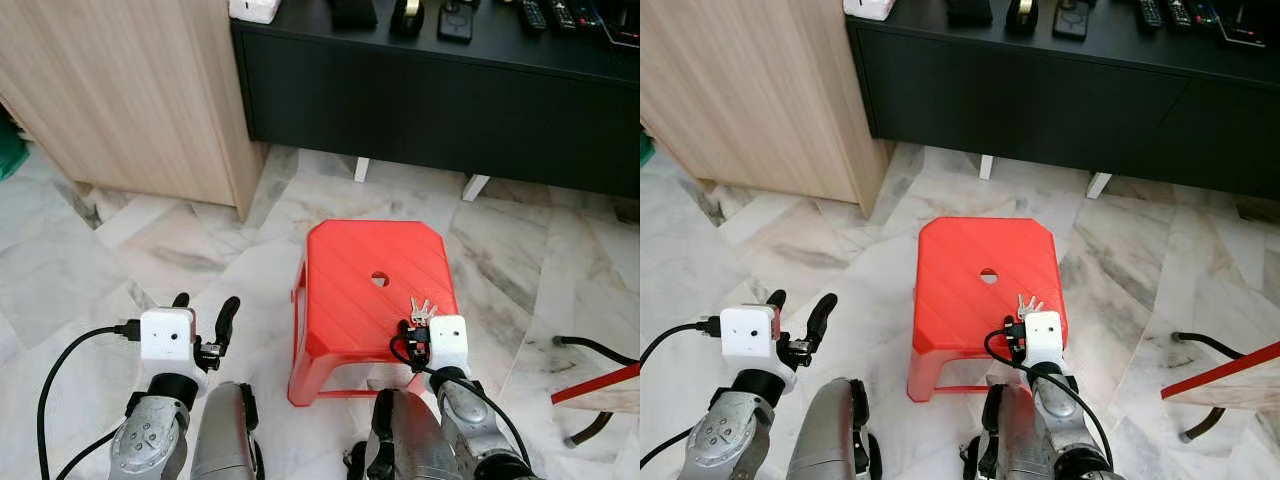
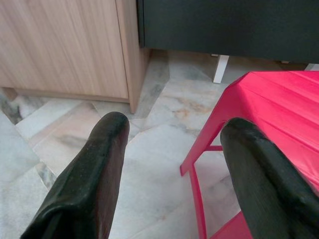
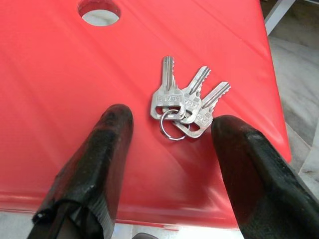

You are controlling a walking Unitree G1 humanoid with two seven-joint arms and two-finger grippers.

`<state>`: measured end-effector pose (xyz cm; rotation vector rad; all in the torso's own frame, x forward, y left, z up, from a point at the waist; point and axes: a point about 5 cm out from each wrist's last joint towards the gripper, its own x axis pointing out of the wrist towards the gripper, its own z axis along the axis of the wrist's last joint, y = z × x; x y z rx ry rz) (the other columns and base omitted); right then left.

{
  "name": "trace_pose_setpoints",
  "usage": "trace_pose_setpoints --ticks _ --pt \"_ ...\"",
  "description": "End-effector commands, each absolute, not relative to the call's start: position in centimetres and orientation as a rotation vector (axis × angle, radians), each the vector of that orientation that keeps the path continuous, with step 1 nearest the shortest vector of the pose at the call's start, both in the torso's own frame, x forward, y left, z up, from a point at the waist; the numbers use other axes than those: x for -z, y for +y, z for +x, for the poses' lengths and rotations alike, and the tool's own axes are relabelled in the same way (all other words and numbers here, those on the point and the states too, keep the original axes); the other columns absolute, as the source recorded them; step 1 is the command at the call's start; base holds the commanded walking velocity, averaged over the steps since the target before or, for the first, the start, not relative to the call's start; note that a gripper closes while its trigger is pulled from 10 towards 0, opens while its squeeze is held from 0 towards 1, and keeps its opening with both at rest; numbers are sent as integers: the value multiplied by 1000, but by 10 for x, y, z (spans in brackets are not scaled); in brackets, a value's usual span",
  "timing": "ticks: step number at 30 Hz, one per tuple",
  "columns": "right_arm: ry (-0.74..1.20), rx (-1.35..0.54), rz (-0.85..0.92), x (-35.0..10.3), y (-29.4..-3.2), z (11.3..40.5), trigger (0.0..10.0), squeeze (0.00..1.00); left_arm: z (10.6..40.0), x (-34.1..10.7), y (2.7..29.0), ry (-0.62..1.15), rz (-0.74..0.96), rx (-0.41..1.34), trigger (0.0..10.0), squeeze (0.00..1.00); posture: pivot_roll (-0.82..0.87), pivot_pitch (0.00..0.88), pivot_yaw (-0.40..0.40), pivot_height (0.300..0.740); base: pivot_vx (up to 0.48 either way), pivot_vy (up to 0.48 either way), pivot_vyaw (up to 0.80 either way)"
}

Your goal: Hang keys on a hook

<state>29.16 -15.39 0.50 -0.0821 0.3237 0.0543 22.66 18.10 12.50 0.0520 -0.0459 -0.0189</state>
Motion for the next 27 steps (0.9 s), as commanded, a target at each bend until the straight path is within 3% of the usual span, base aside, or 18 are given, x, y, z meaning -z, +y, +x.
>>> trace_pose_setpoints --ticks 1,27 --pt "389 -50 -92 8 -159 280 0 0 224 -121 179 -17 57 27 10000 0 160 290 -92 606 0 0 0" --pt "389 -77 -125 8 -163 278 0 0 226 -119 172 -16 60 45 10000 0 155 293 -93 606 0 0 0"
